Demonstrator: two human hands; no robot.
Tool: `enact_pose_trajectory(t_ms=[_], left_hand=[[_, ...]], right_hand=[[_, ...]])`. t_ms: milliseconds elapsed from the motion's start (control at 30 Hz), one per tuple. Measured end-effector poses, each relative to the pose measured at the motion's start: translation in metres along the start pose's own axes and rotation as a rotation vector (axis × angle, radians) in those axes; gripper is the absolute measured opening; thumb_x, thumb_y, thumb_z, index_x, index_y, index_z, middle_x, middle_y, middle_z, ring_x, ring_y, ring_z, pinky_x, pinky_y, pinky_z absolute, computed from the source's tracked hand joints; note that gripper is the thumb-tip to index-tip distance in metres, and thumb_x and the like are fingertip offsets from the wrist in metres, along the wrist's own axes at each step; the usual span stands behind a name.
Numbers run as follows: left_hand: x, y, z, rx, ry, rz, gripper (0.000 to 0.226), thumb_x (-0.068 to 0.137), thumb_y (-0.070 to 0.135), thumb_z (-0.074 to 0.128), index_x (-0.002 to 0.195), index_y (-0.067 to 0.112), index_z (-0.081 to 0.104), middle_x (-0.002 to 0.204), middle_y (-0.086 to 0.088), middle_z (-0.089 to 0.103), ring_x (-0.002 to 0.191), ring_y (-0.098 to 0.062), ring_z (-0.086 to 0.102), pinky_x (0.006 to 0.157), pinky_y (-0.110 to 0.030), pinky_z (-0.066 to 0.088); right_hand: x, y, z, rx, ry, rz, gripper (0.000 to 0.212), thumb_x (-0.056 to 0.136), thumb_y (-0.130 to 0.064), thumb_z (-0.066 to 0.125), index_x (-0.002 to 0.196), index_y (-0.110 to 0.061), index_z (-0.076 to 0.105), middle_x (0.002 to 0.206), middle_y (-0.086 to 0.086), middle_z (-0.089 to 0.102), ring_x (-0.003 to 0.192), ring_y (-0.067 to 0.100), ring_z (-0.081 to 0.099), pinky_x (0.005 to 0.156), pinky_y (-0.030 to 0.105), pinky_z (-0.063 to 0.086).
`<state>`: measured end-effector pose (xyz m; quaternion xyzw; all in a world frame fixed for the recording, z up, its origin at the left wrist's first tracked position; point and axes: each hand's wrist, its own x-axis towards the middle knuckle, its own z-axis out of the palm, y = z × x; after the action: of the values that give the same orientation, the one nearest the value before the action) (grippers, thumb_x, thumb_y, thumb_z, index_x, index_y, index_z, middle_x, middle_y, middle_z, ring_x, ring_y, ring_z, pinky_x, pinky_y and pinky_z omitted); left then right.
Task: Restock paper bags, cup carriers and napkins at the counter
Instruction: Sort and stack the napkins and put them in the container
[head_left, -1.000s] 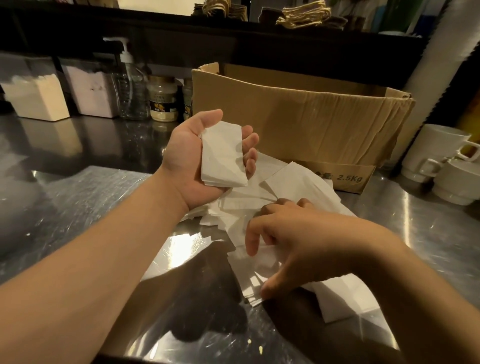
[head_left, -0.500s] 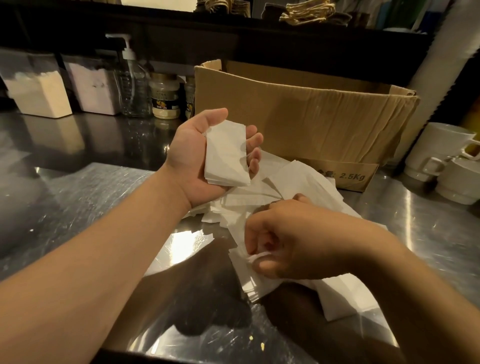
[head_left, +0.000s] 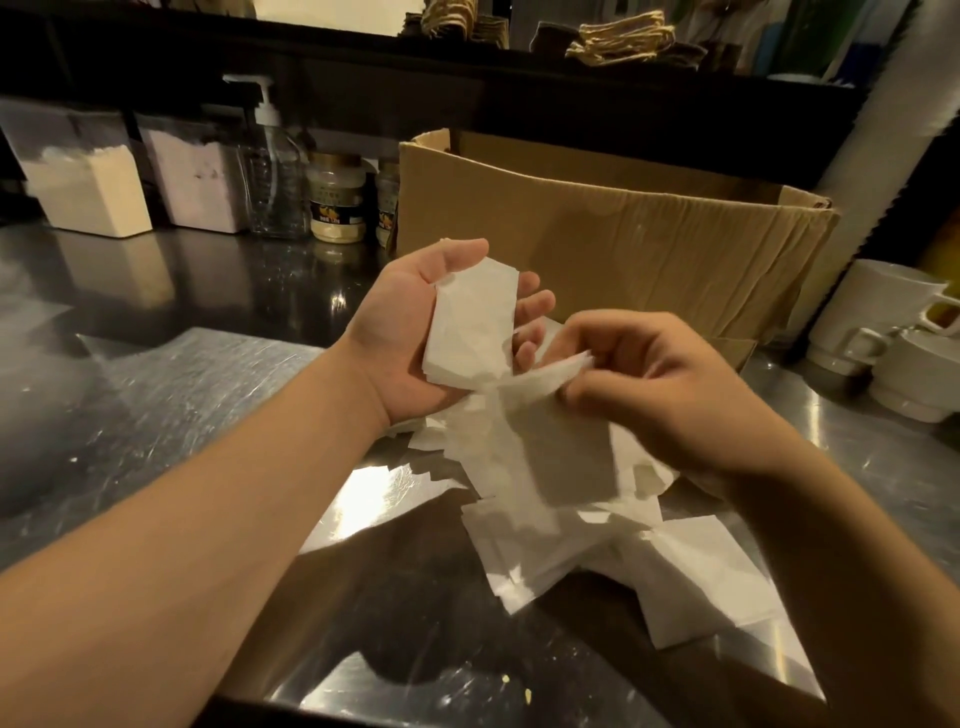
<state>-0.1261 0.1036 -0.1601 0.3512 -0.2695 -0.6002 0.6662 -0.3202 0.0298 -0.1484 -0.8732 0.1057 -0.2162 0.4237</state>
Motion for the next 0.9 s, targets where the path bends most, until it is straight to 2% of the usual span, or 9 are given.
enact_pose_trajectory(t_ms=[100,167,267,367,433,600,700,800,900], left_hand=[[0.002,-0.001,-0.001,0.045,-0.016,-0.007,0.051,0.088,0.043,0.059,0.126,0.010,0.067,0.112,-0.014,0.069,0.108,-0.028,0.063,0.104,-0.042,0.048],[0.002,-0.001,0.000,0.115,-0.029,-0.007,0.044,0.087,0.044,0.058,0.108,0.012,0.078,0.106,-0.012,0.071,0.105,-0.029,0.065,0.103,-0.044,0.047],[0.001,-0.005,0.005,0.220,-0.016,-0.021,0.040,0.084,0.045,0.057,0.110,0.017,0.071,0.093,-0.009,0.072,0.088,-0.026,0.069,0.097,-0.045,0.049],[0.001,-0.011,0.007,0.285,-0.059,-0.040,0.045,0.077,0.048,0.059,0.110,0.020,0.073,0.094,-0.009,0.073,0.084,-0.026,0.068,0.087,-0.043,0.051],[0.001,-0.015,0.008,0.305,-0.087,-0.038,0.045,0.077,0.052,0.058,0.102,0.021,0.078,0.095,-0.008,0.073,0.088,-0.026,0.066,0.085,-0.043,0.052],[0.004,-0.020,0.006,0.296,-0.140,-0.058,0.064,0.094,0.068,0.038,0.131,0.023,0.064,0.115,-0.011,0.069,0.108,-0.032,0.064,0.091,-0.047,0.054],[0.005,-0.021,0.003,0.272,-0.232,-0.112,0.073,0.089,0.071,0.044,0.144,0.024,0.052,0.127,-0.013,0.062,0.119,-0.035,0.060,0.098,-0.050,0.053],[0.004,-0.021,0.006,0.223,-0.247,-0.131,0.052,0.089,0.050,0.057,0.130,0.020,0.066,0.113,-0.011,0.067,0.104,-0.030,0.064,0.092,-0.046,0.055],[0.004,-0.021,0.006,0.201,-0.237,-0.132,0.040,0.087,0.033,0.059,0.119,0.014,0.071,0.101,-0.011,0.067,0.090,-0.026,0.064,0.087,-0.042,0.052]], right_hand=[[0.002,0.002,-0.002,0.255,0.134,-0.034,0.014,0.078,-0.013,0.059,0.073,-0.018,0.071,0.080,-0.001,0.070,0.083,0.014,0.063,0.074,0.026,0.052],[0.004,0.004,-0.002,0.320,0.220,0.003,0.017,0.076,-0.017,0.059,0.066,-0.024,0.070,0.077,-0.002,0.067,0.082,0.018,0.056,0.072,0.028,0.046],[0.006,0.005,0.000,0.387,0.298,0.113,0.015,0.074,-0.021,0.062,0.063,-0.025,0.071,0.078,-0.003,0.067,0.080,0.013,0.055,0.070,0.026,0.044],[0.007,0.004,0.002,0.482,0.332,0.218,0.020,0.087,-0.011,0.064,0.069,-0.016,0.072,0.075,-0.001,0.067,0.077,0.017,0.059,0.065,0.029,0.054],[0.007,0.003,0.003,0.533,0.366,0.272,0.018,0.091,-0.009,0.060,0.079,-0.010,0.073,0.077,0.004,0.069,0.080,0.027,0.064,0.064,0.038,0.060],[0.007,0.001,0.006,0.491,0.443,0.339,0.012,0.092,-0.014,0.064,0.090,-0.010,0.075,0.086,0.016,0.073,0.084,0.038,0.070,0.071,0.052,0.063],[0.007,-0.002,0.009,0.504,0.455,0.337,0.011,0.092,-0.014,0.064,0.092,-0.010,0.074,0.076,0.007,0.074,0.072,0.033,0.067,0.073,0.058,0.060],[0.007,0.001,0.011,0.496,0.467,0.348,0.010,0.092,-0.015,0.064,0.094,-0.011,0.073,0.079,0.006,0.075,0.072,0.030,0.067,0.069,0.051,0.062],[0.009,0.004,0.013,0.447,0.504,0.332,0.010,0.093,-0.018,0.066,0.102,-0.017,0.072,0.092,0.005,0.075,0.085,0.022,0.070,0.064,0.032,0.058]])
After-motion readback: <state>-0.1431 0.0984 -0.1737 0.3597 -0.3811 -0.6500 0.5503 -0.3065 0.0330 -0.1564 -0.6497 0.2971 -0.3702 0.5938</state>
